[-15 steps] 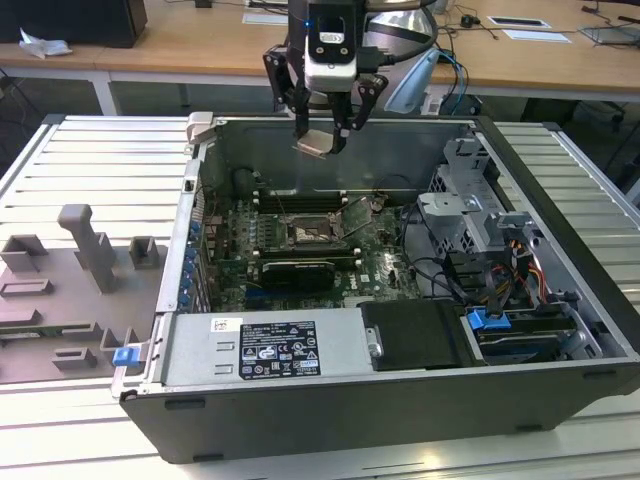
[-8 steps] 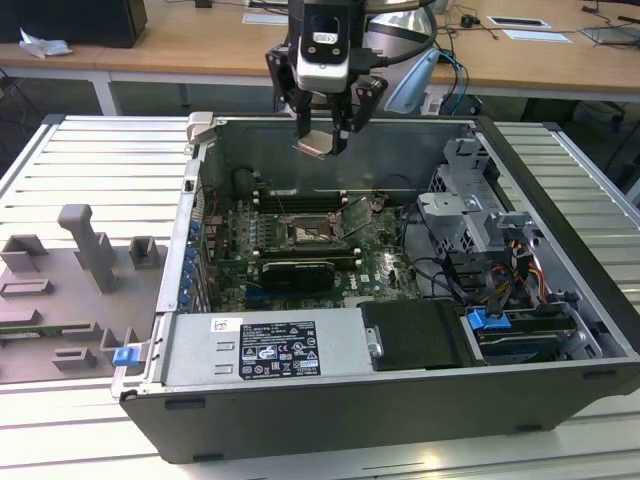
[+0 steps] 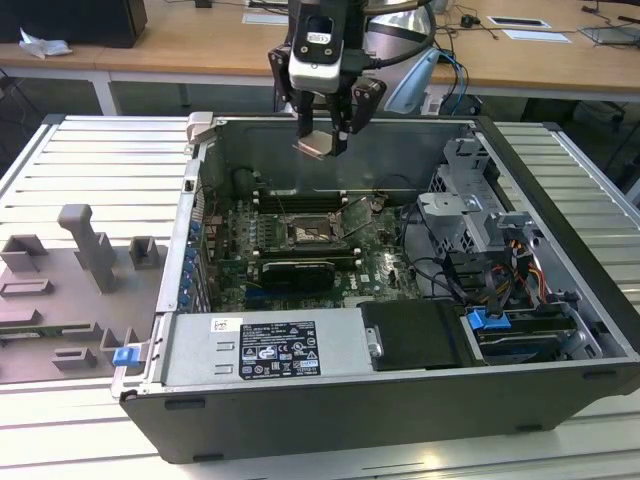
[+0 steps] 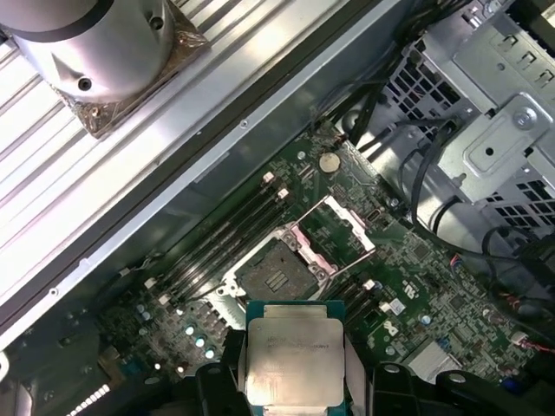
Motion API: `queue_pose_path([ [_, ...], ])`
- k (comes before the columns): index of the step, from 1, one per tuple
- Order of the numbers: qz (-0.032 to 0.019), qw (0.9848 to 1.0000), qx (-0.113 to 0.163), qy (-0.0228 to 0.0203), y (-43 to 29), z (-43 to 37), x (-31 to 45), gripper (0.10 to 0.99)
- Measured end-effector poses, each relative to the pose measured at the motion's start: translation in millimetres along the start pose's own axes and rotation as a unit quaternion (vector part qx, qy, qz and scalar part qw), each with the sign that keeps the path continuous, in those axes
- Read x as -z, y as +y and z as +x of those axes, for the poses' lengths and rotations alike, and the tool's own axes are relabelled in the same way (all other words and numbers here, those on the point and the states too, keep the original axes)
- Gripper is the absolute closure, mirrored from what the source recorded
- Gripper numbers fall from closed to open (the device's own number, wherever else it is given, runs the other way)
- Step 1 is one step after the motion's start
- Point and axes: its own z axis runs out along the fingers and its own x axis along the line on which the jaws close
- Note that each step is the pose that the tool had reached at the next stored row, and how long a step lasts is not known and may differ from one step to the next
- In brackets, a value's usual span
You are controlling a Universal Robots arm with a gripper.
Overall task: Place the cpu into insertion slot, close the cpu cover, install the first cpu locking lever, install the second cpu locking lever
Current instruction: 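Place the cpu into insertion slot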
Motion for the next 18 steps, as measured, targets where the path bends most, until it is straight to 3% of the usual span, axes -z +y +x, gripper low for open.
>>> queue_pose_path([
  [12, -0.001, 0.9984, -0.056, -0.0046, -0.1, 0.0, -0.8, 0.549],
  [18, -0.0016, 0.9959, -0.09, -0.0075, -0.1, 0.0, -1.2, 0.549],
])
